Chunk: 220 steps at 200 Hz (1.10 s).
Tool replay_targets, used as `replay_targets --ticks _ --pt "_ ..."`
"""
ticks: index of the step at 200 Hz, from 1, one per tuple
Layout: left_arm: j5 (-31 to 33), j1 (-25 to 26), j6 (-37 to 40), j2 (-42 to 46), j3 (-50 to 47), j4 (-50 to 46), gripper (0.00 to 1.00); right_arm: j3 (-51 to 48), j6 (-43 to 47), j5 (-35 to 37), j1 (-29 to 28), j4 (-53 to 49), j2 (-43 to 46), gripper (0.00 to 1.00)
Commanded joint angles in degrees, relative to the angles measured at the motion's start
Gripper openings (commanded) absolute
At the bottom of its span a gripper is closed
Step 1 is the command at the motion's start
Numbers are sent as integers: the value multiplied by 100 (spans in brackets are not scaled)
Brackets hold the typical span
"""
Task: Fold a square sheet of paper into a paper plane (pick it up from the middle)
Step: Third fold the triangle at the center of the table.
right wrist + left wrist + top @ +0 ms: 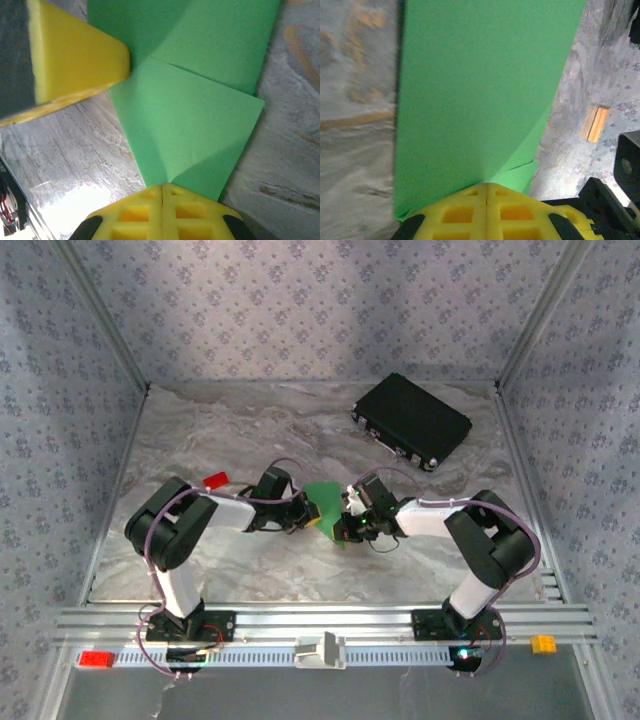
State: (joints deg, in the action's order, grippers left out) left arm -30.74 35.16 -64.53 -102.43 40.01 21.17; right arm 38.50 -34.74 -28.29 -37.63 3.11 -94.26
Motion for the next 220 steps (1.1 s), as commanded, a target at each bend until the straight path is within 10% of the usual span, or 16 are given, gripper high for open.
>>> replay_targets --ticks 1,123,220 --pt "36 -313 139 -93 -234 41 6 -273 1 429 19 -648 -220 0" --pt "33 -472 713 1005 31 -875 9 -97 187 281 97 -744 -144 0" --pt "53 31 1040 -210 473 -1454 0 130 200 169 140 -803 36 1"
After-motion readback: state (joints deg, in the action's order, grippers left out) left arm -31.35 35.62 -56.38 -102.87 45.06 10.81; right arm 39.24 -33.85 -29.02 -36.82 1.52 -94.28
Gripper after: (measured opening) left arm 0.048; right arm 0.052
